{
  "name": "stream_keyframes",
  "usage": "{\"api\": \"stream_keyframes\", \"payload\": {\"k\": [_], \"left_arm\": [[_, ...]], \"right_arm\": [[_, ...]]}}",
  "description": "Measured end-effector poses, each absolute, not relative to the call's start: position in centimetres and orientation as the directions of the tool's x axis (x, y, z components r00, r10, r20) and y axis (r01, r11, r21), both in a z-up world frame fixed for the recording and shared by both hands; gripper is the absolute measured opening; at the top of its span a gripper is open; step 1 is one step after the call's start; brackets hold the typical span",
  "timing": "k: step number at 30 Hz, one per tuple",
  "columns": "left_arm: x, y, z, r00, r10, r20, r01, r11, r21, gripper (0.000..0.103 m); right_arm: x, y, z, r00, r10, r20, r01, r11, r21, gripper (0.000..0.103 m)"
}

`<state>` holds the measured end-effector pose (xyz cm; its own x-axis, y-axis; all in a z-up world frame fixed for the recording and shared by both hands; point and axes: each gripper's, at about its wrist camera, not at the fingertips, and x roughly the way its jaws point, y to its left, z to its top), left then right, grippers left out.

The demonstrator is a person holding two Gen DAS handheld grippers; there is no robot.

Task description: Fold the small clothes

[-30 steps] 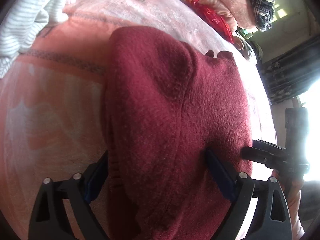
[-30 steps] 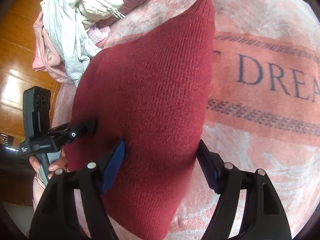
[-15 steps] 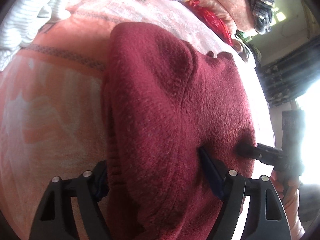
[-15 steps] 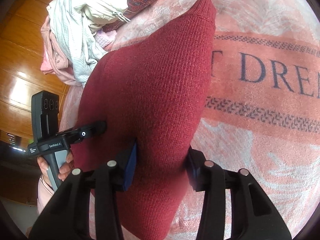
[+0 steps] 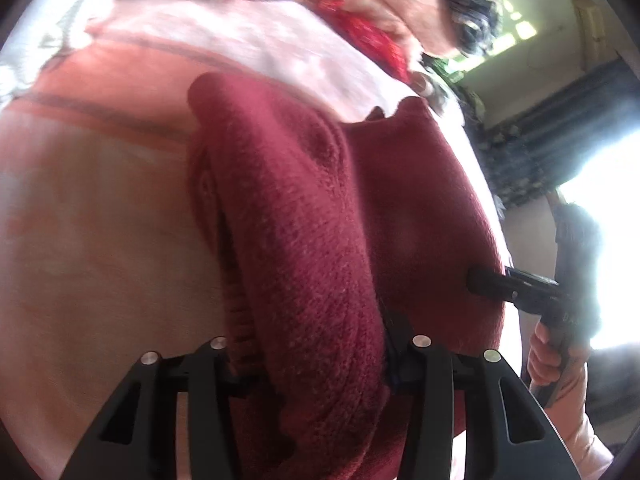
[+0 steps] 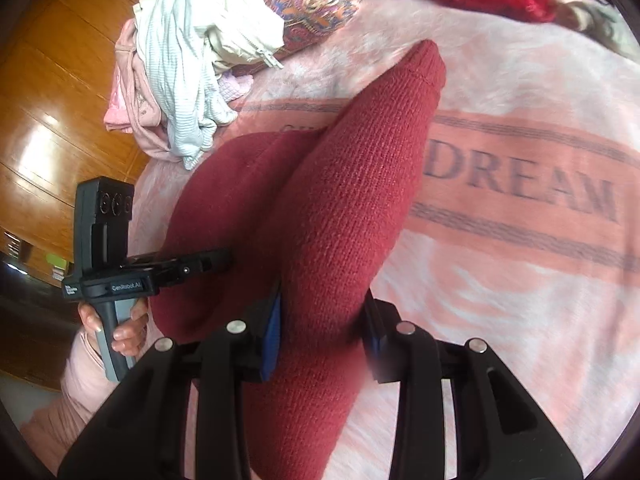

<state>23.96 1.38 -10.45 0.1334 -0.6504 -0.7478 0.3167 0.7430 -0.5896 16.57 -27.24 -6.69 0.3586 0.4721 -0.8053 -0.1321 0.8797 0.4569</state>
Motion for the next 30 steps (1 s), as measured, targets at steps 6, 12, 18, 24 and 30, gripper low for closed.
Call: {"api": "stream_keyframes", "payload": {"k": [6,12,18,24,30], "left_arm": [[20.1,-5.5,-9.4,0.103,-0.662,-0.742,0.417,0.706,-0.573,0.047],[17.4,-9.6,-11.8,0.183,-0.589,-0.787,0.454,0.761,-0.463,0.059],[18.3,-8.0,-13.2,0.152,-0.622,-0.768,0.365,0.758,-0.542,0.075],[14.6,-4.7,-11.0,0.282,-0.559,-0.780,0.335,0.819,-0.466,0.081],[10.5,-3.8,-10.7,0.388,-0.460,-0.799,0.339,0.877,-0.340,0.084]], "right_arm": [[11.2,-32.9,-6.7,0.368,0.452,-0.813,-0.082,0.887,0.455,0.033],[10.5,-35.9,-11.8,0.326,0.448,-0.832,-0.017,0.883,0.469,0.036],[9.4,-36.9,-11.8,0.339,0.480,-0.809,-0.003,0.860,0.510,0.050],[5.0,-35.9,-11.9,0.289,0.484,-0.826,0.027,0.858,0.513,0.066],[1.9,-34.4,-13.9,0.240,0.488,-0.839,0.031,0.860,0.509,0.050]]}}
